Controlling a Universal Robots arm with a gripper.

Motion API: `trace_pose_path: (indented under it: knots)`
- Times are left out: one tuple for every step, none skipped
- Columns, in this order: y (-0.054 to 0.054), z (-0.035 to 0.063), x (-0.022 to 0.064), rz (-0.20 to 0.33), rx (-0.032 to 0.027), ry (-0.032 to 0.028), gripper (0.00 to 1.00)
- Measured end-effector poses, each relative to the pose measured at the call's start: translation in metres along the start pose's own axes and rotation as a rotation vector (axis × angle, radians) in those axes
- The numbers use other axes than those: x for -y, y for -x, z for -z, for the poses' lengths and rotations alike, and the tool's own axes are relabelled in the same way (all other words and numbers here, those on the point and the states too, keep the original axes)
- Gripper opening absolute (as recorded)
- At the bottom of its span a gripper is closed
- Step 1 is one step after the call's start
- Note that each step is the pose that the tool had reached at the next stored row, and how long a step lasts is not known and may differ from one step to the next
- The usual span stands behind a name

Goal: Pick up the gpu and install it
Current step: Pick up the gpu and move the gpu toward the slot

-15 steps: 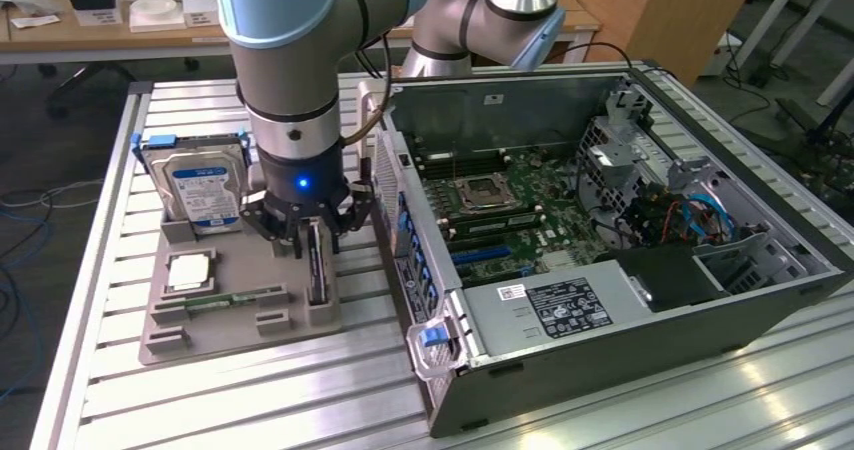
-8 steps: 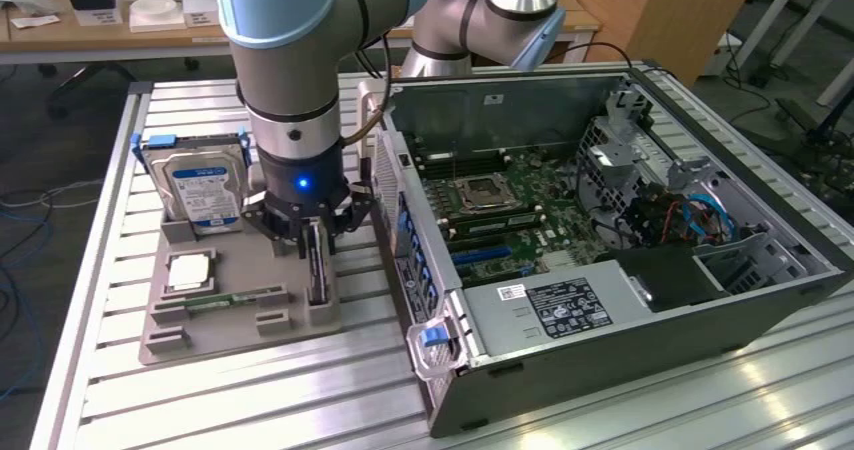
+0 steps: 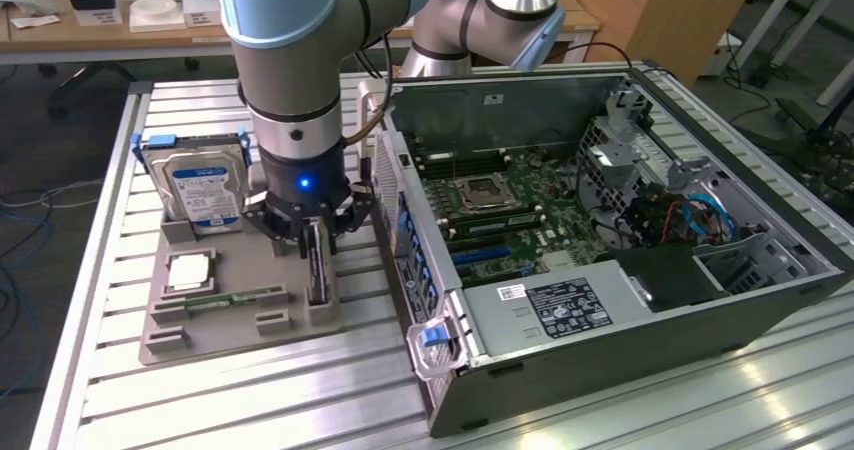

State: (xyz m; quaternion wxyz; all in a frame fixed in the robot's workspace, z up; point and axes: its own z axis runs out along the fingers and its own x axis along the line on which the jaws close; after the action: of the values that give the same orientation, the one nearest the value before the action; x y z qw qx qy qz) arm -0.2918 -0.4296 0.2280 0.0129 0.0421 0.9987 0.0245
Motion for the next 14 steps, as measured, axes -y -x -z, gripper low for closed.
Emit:
trace_pose_path:
  knots:
    - [0.0,0.0,0.0,0.0,0.0,0.0,0.41]
    - [0.0,0.0,0.0,0.0,0.0,0.0,0.39]
    - [0.0,0.0,0.0,0.0,-0.0001,0.0001,0.39]
    - [0.0,0.0001,0.0,0.0,-0.0002,0.0,0.33]
    - [0.0,0.0,0.0,0.0,-0.0001,-0.0001,0.33]
    - [0.0,0.0,0.0,0.0,0.0001,-0.0001,0.27]
    - [0.0,0.0,0.0,0.0,0.0,-0.0001,0.27]
    - [0.0,0.0,0.0,0.0,0.0,-0.0001,0.27]
    - [0.0,0.0,0.0,0.0,0.0,-0.0001,0.27]
    - [0.0,0.0,0.0,0.0,-0.0001,0.0,0.27]
    - [0.0,0.0,0.0,0.0,0.0,0.0,0.27]
    - [0.0,0.0,0.0,0.0,0.0,0.0,0.27]
    - [0.0,0.0,0.0,0.0,-0.0001,-0.0001,0.27]
    - [0.0,0.0,0.0,0.0,0.0,0.0,0.27]
